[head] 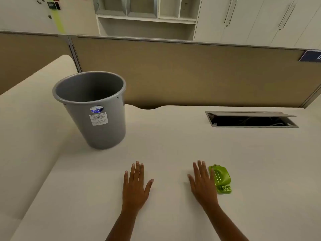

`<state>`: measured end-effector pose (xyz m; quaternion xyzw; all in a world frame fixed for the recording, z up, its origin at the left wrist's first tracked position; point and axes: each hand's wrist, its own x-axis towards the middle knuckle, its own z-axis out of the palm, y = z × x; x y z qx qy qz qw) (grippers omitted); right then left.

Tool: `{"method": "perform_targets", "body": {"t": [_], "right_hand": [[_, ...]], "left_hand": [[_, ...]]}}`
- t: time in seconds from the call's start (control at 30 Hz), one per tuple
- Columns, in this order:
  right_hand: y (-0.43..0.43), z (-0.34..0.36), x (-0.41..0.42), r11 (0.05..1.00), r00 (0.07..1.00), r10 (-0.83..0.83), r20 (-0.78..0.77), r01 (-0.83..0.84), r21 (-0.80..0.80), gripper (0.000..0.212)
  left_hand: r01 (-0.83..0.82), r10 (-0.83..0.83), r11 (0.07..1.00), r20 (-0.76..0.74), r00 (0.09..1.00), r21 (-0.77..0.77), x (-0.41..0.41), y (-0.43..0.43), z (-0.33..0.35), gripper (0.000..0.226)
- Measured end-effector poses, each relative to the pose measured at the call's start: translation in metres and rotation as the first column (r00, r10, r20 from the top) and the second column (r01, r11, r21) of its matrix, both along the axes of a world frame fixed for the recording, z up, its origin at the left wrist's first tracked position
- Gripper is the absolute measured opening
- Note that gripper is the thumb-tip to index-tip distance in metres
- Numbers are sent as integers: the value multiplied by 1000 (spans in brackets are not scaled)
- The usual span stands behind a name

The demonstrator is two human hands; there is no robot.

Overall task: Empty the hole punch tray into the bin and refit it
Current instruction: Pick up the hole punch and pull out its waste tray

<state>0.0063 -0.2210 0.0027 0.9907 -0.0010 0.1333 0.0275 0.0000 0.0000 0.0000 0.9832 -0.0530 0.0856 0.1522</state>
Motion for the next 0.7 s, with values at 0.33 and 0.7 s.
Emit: {"method": "perform_targets", "body": {"t": [0.33, 0.7], "right_hand": [[-67, 17, 14, 766, 898, -410, -161, 435, 474, 36], [-79, 21, 20, 124, 778, -415, -471, 562, 818, 31]], "left_hand": [[32, -27, 996, -61, 998, 80, 14, -11, 30, 83], [-62, 57, 997, -97, 994, -52, 19, -15, 30, 59]]}}
